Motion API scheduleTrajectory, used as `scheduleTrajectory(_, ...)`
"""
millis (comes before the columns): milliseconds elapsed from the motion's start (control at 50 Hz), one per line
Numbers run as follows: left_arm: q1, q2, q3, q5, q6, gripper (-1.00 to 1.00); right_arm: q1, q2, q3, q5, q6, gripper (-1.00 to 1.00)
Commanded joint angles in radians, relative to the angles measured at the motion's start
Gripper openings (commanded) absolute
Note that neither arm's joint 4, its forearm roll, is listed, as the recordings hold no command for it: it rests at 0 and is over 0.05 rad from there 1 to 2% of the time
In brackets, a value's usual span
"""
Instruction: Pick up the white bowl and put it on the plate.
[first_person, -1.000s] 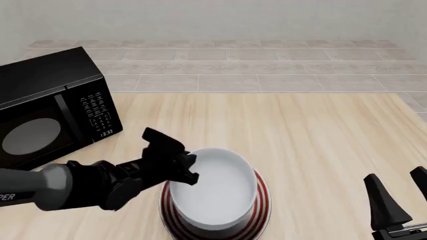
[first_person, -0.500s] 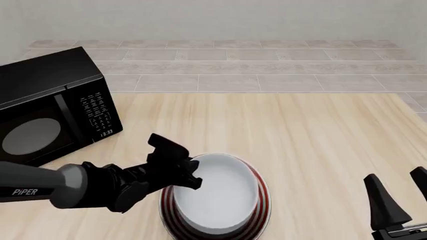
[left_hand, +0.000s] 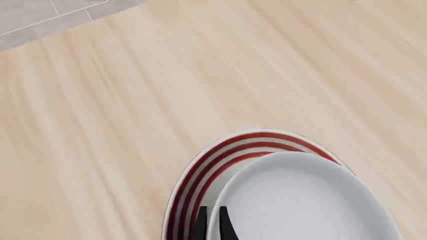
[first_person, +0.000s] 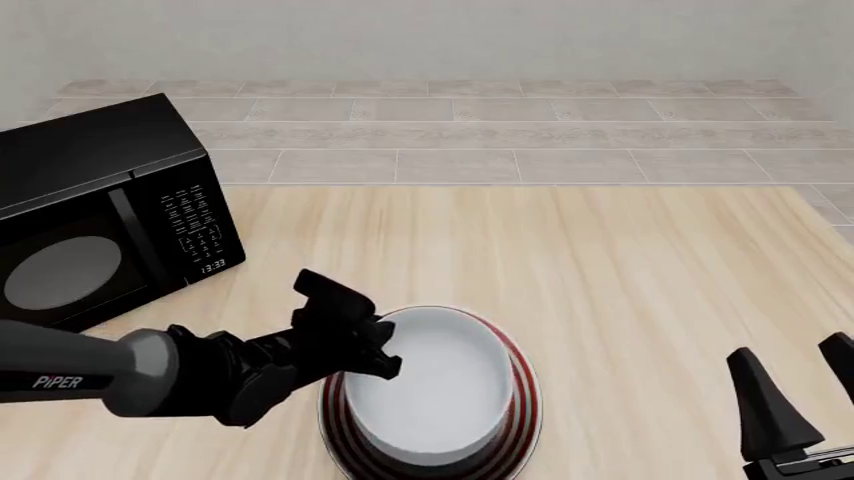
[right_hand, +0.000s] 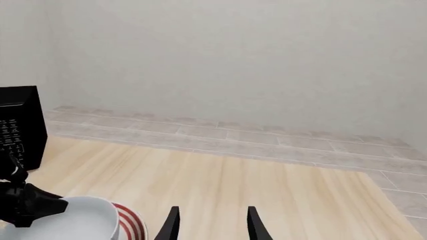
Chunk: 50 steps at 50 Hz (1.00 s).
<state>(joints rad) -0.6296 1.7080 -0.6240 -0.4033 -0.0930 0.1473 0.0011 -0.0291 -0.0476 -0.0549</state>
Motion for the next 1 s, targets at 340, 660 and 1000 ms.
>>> scheduleTrajectory(340,-0.008,-0.103,0.023,0.016,-0.008,1.00,0.007,-0.001,0.008,-0.004,0.003,1.00)
scheduleTrajectory(660,-0.017,-0.439,0.023,0.219,-0.040,1.00,0.006,0.000,-0.002,0.003,0.002,1.00)
scheduleTrajectory(1000,0.165,-0.949,0.028,0.528,-0.040,1.00,0.000,0.001,-0.046,0.050,0.010,1.00)
